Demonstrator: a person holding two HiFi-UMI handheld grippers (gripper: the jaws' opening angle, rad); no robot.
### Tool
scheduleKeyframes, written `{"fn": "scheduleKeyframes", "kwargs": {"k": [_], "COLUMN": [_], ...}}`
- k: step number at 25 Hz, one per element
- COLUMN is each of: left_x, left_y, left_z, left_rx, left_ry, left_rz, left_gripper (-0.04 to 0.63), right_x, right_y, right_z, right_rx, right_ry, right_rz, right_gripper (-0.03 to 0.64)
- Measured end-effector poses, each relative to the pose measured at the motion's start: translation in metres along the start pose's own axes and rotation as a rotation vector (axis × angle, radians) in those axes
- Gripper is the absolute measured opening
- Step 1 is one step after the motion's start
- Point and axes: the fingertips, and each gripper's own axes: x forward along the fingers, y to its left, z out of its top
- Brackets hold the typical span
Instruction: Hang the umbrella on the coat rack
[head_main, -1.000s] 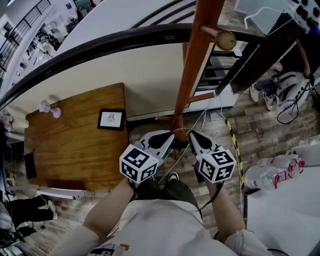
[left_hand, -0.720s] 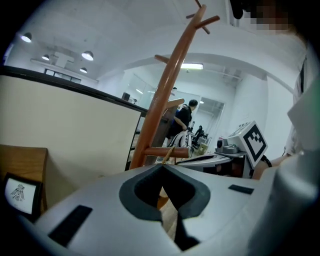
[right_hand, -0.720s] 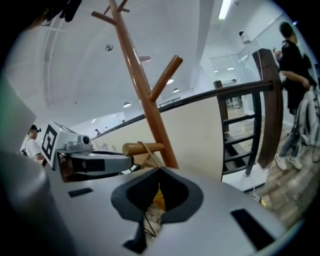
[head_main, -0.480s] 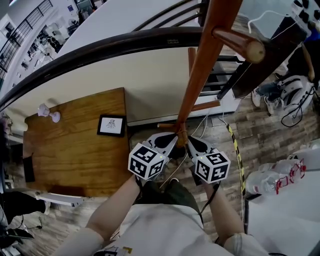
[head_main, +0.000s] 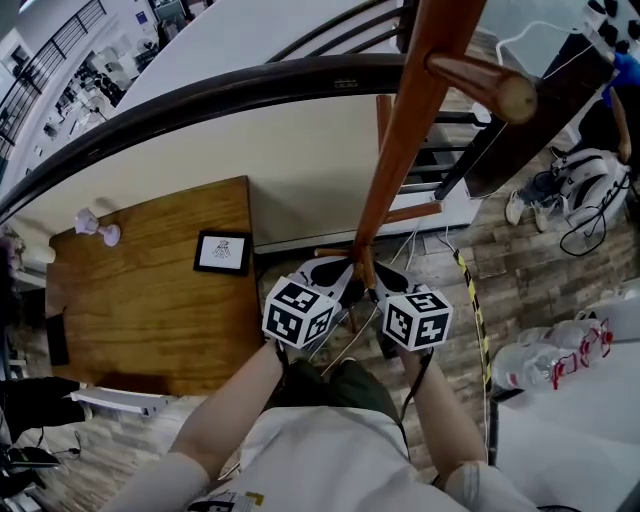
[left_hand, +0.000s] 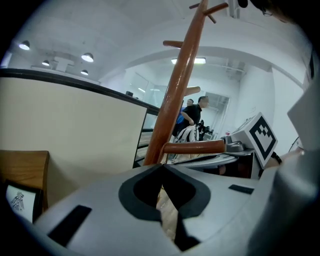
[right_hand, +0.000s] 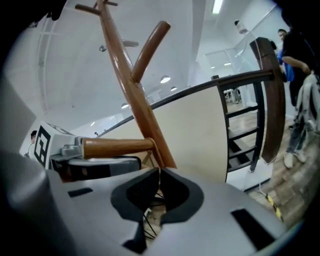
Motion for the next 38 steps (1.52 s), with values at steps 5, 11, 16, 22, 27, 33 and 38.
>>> {"fn": "scheduleKeyframes", "kwargs": {"k": [5, 11, 16, 22, 27, 33, 38], "left_x": [-0.019, -0.053, -0.087, -0.132, -0.168, -0.207, -0.235], "left_y": [0.000, -0.017, -0.035, -0.061, -0.080, -0.106, -0.123], "left_z": [0.009, 0.046, 0.082, 0.126, 0.159, 0.186, 0.200], "left_rx": [-0.004, 0.067, 0.134, 0.220, 0.276, 0.410, 0.462], "left_ry": [-0.003, -0.035, -0.067, -0.140, -0.207, -0.249, -0.304], "left_rz": [0.013, 0.011, 0.000, -0.036, -0.056, -0.043, -0.043], "left_gripper": [0.002, 0.002, 0.002, 0.002, 0.002, 0.002, 0.002], "right_x": [-0.022, -0.069, -0.108, -0.150, -0.179, -0.212, -0.230], "right_y": [0.000, 0.020, 0.056, 0.108, 0.145, 0.178, 0.200], "right_z": [0.025, 0.067, 0.106, 0.148, 0.174, 0.186, 0.188], "right_rx": [-0.013, -0.049, -0.077, -0.134, -0.174, -0.222, -0.264], "right_ry": [-0.033, -0.092, -0.165, -0.262, -0.338, -0.390, -0.405], "right_rz": [-0.024, -0.041, -0.015, 0.027, 0.060, 0.089, 0.104], "right_gripper": [0.005, 0.005, 0.005, 0.005, 0.005, 0.003, 0.003]}}
